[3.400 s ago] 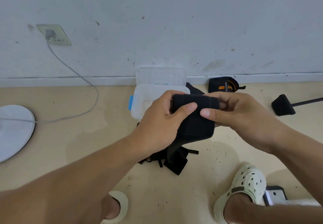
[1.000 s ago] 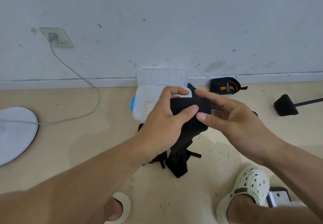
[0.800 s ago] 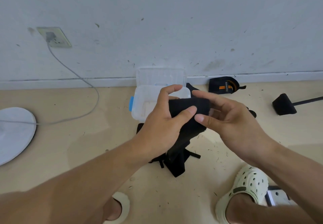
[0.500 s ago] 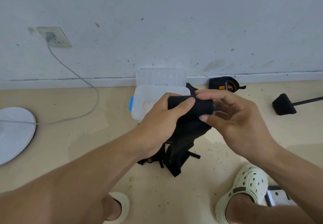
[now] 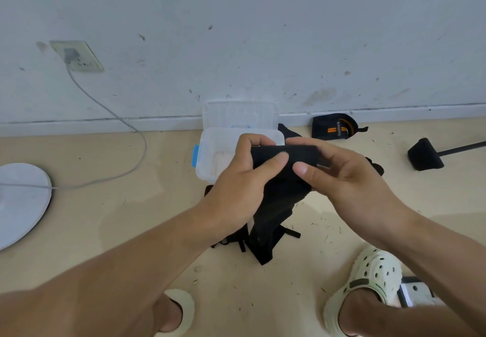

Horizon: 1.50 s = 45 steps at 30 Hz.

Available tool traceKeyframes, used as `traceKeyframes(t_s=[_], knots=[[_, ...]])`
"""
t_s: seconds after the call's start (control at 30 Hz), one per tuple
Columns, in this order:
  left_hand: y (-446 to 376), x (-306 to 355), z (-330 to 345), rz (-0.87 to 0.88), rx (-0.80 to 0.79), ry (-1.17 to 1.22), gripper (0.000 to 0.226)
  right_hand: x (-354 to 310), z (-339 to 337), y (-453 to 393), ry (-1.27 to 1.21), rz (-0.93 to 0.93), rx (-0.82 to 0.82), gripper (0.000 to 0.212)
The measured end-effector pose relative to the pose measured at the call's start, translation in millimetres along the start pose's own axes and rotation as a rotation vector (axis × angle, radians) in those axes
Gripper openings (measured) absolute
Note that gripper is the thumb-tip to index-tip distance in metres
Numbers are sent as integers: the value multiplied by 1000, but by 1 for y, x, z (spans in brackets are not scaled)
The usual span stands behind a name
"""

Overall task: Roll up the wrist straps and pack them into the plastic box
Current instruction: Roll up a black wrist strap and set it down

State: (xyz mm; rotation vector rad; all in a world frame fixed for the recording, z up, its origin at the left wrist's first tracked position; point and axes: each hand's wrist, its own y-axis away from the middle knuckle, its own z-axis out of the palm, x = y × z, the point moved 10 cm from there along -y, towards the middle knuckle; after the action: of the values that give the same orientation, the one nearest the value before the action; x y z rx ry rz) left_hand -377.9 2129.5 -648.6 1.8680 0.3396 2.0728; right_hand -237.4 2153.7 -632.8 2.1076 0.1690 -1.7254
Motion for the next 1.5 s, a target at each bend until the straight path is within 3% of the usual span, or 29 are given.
traceKeyframes(t_s=[0.13,0.27,0.47,0.6,0.73,0.93,1.0,1.1,1.2,1.33,1.5], knots=[[-3,-8,0,-106,14,92,32,-8,-6,2,22,-103,48,40],[-6,-3,0,-82,6,99,24,-18,-7,3,23,-194,45,45],[-4,3,1,10,-43,10,25,-10,-8,-4,7,-7,-63,65],[-5,2,0,26,-35,2,30,-14,-13,-6,-25,-75,-18,51],[-4,-4,7,-36,-66,70,57,-17,-15,-2,-19,-161,12,41],[-7,0,-2,-24,-13,61,22,-21,-6,3,13,-178,1,44],[-7,1,-4,-8,-6,82,25,-16,-3,2,-13,-85,-39,43],[-4,7,-2,65,-42,66,23,-7,-3,2,-32,35,-51,58],[-3,11,-2,135,-46,30,33,-4,3,0,-89,75,-87,50],[-4,11,-2,143,-42,-23,48,-4,0,-2,-183,63,-56,45],[-6,-4,6,-2,-110,15,57,-10,-16,-4,-199,-30,12,49]])
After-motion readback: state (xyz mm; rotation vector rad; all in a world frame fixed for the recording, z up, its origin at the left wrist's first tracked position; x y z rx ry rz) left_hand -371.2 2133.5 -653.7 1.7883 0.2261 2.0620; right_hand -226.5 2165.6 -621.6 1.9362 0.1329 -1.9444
